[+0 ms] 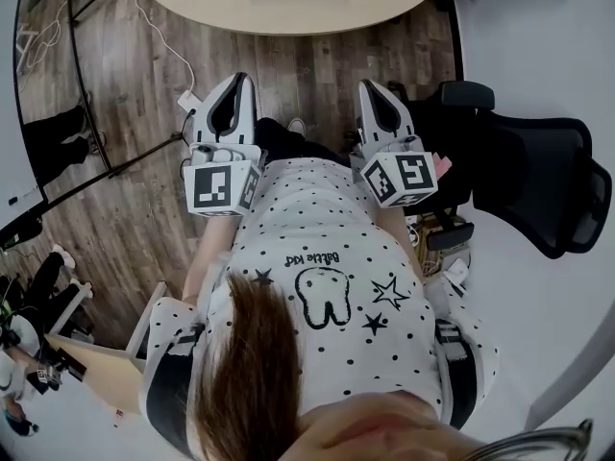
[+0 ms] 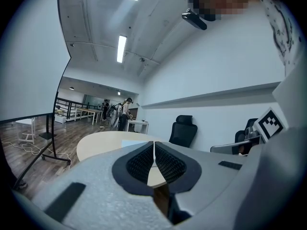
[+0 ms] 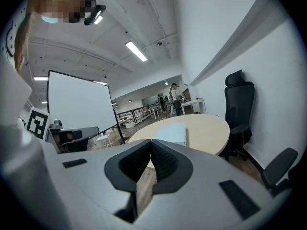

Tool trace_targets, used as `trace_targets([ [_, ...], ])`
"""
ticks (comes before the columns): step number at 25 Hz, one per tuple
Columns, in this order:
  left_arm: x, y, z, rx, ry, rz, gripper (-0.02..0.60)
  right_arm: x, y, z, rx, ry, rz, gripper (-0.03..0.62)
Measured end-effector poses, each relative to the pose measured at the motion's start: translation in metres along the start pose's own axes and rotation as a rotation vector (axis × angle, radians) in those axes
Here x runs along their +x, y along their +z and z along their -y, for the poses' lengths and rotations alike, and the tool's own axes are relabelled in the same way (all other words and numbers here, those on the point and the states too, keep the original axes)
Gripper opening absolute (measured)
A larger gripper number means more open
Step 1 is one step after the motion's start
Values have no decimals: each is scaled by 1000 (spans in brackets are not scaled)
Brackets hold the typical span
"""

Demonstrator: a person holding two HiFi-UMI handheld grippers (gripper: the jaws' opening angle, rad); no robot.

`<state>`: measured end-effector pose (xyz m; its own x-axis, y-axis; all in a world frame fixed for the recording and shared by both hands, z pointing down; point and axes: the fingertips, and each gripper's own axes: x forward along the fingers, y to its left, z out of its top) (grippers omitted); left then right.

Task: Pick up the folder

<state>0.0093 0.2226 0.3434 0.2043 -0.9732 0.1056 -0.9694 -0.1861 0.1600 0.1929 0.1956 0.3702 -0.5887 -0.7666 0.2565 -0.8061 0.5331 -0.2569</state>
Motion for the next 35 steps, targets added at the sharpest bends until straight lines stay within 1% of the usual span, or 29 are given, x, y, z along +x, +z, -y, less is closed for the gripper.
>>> trace_targets([
  [7,-1,0,-7,11,9,-15,23,4,-4,-1,16,2,-14,7],
  [13,10,-3,-16,2,4,-28,23,15,-5,1,28,-13,-24,8],
  [18,35,1,-28,-1,-26,-40,23,35,3,5,36,-40,-26,8],
  [24,79,9,-56,-6,-71,-55,23,74,17,12,33,-86,-32,8],
  [26,89,14,-57,6,-89,-57,23,80,24,17,37,-102,-22,8],
  [31,115,24,-68,70,-130,-46,23,105,37,20,37,-116,6,7],
  [35,129,27,-91,57,-136,-49,23,132,40,10,33,-112,5,8],
])
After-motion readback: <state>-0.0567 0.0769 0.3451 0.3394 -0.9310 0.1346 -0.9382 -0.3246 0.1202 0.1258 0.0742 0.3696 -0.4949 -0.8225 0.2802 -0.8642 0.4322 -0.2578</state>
